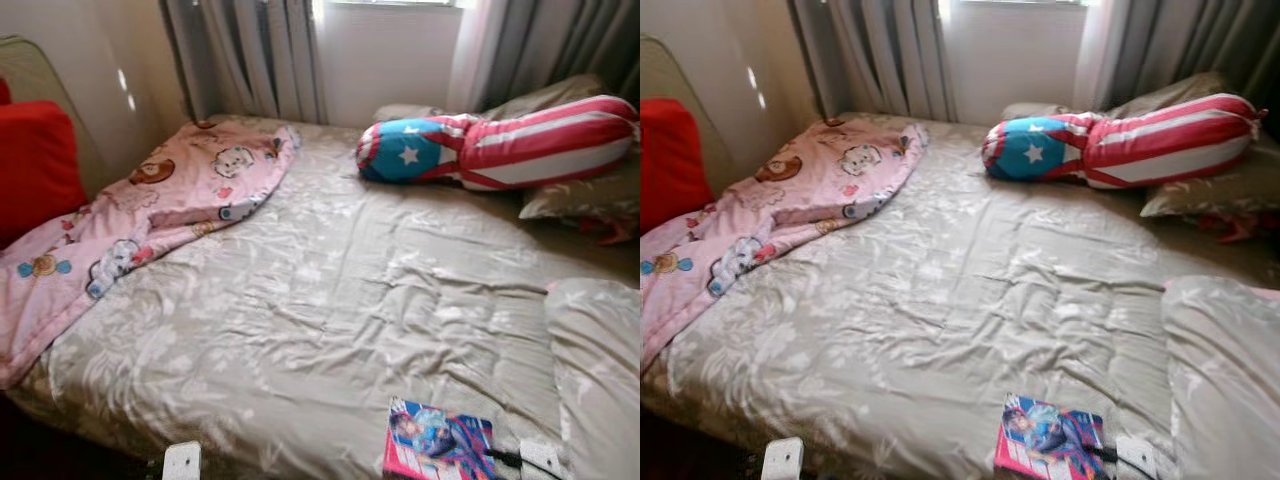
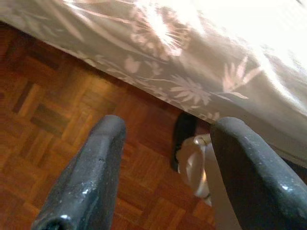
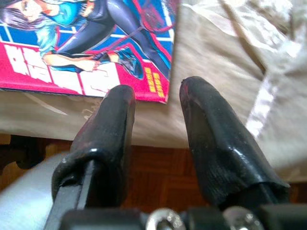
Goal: Clean up the room
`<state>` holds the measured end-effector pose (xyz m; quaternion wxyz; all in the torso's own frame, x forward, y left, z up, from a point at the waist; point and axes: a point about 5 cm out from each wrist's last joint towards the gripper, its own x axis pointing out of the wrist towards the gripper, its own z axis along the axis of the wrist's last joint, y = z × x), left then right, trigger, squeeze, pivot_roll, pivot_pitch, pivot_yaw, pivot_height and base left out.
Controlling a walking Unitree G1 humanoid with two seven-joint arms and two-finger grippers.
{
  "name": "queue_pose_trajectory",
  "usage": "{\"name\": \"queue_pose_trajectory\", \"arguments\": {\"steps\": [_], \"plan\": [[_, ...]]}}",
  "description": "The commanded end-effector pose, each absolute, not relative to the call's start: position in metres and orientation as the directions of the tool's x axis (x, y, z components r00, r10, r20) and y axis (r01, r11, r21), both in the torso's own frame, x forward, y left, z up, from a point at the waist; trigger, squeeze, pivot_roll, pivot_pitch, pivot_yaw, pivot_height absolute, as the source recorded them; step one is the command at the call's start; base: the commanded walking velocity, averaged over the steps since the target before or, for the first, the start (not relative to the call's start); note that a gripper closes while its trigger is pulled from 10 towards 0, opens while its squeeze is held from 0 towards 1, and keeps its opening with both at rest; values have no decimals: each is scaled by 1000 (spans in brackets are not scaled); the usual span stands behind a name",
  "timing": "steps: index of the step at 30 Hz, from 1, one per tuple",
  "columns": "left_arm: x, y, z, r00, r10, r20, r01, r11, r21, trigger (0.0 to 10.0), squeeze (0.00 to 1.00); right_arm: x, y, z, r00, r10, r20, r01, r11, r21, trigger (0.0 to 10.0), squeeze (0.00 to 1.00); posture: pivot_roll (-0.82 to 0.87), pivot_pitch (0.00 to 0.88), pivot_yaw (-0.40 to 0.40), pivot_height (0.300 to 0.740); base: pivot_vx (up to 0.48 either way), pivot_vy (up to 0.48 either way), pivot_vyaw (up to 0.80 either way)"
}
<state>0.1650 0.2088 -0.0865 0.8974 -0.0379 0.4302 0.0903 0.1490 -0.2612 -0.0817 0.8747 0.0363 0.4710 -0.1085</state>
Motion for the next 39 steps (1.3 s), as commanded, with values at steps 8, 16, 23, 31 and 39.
{"name": "queue_pose_trajectory", "arguments": {"steps": [8, 16, 23, 31, 39], "plan": [[155, 216, -90, 576, 125, -808, -167, 985, 33, 10000, 0, 138, -261, -86, 518, -141, -844, 228, 973, -22, 10000, 0, -105, 0, 35, 740, 0, 0, 600], [155, 215, -90, 566, 110, -817, -137, 990, 38, 10000, 0, 129, -266, -87, 502, -141, -853, 240, 971, -19, 10000, 0, -104, 2, 37, 740, 0, 114, 0], [156, 212, -90, 579, 102, -809, -127, 991, 35, 10000, 0, 129, -265, -87, 506, -139, -851, 241, 970, -15, 10000, 0, -100, 9, 35, 740, 0, 345, 0], [155, 212, -90, 578, 102, -810, -121, 992, 38, 10000, 0, 126, -268, -87, 498, -156, -853, 254, 967, -28, 10000, 0, -102, 13, 37, 740, 0, 373, 0], [155, 212, -90, 578, 100, -810, -115, 993, 40, 10000, 0, 121, -271, -88, 487, -176, -855, 296, 955, -28, 10000, 0, -102, 14, 38, 740, 0, 384, 0]]}}
